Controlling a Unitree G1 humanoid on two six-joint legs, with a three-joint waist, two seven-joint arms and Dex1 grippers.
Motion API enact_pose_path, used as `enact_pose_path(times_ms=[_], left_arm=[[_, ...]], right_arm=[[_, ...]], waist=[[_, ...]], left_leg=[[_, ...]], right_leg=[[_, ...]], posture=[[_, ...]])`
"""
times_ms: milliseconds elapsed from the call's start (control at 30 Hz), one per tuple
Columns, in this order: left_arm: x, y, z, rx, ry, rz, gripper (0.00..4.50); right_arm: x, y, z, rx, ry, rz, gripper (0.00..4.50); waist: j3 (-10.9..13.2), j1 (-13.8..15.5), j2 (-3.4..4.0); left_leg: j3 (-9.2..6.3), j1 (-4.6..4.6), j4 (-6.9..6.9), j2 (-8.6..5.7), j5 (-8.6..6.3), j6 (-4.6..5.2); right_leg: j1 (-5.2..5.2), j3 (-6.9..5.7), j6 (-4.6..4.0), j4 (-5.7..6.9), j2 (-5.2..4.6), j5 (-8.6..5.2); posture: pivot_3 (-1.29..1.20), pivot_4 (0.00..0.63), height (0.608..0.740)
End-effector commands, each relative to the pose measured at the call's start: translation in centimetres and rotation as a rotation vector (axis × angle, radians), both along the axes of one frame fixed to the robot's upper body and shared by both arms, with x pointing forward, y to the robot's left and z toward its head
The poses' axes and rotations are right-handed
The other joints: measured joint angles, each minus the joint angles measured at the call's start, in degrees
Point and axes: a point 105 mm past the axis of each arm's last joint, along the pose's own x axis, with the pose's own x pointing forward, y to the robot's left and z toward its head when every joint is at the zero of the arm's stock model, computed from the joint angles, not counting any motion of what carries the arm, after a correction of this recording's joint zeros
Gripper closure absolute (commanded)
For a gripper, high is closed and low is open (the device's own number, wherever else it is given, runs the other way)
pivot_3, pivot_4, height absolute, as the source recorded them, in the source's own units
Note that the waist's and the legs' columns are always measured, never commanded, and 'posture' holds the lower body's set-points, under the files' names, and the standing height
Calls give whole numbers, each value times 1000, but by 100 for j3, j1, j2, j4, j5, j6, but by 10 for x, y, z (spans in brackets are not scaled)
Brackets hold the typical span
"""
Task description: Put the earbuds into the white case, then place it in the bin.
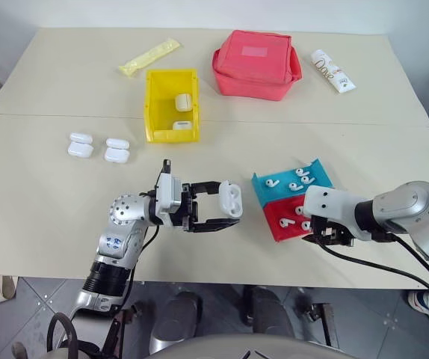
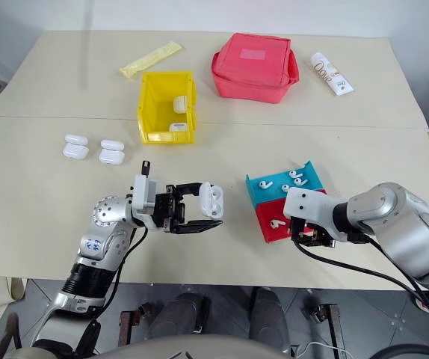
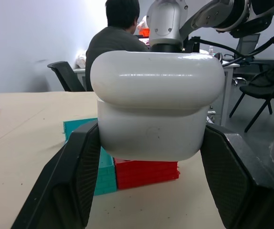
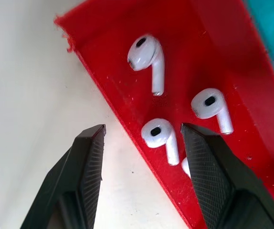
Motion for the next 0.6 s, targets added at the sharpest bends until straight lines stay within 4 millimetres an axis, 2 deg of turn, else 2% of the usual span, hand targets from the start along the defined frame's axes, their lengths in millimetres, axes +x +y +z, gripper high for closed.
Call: enact_pose_path(times_ms=[33,600], left_arm=[[-7,-5,10,-16,-56,-22,1728],[-8,-4,12,-15,-55,-10,1728]], right_arm=[[7,-1,3,-27,-42,4,1908],[12,-1,-2,-41,-43,18,1908]], waist=[[0,3,0],[0,-1,0]], left_leg=[[0,0,0,0,0,0],[0,1,0,0,0,0]], right_leg=[[0,0,0,0,0,0],[1,0,0,0,1,0]], posture=[[0,150,740],[0,150,740]])
